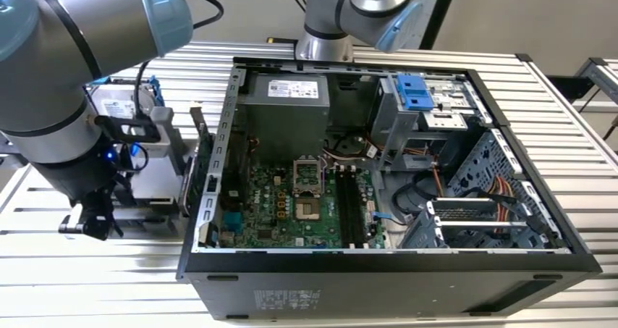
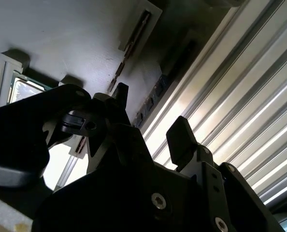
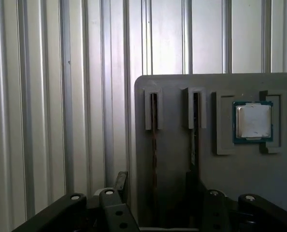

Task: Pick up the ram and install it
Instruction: 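Pick up the ram and move it above insertion slot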

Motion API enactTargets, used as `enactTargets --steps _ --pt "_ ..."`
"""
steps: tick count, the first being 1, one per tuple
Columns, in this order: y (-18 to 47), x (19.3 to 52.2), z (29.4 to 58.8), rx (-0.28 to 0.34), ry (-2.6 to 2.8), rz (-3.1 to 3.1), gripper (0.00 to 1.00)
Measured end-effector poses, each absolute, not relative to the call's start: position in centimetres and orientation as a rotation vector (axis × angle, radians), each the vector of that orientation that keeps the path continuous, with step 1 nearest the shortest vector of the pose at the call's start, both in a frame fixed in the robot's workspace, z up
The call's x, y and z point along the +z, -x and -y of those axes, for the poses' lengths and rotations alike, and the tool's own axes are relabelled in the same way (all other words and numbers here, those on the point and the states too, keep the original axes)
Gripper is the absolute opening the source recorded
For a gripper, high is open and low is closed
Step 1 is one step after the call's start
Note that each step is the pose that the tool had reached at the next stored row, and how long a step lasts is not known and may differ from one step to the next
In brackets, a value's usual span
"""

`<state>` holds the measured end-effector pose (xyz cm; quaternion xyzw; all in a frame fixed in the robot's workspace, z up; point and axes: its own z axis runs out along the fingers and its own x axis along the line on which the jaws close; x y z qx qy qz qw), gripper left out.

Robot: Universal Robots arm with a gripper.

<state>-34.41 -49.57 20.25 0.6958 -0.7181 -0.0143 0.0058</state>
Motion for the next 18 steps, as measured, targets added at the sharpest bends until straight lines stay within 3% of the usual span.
enactTargets --steps 18 --pt "34.5 19.1 49.8 -0.045 -2.174 2.252 1.0"
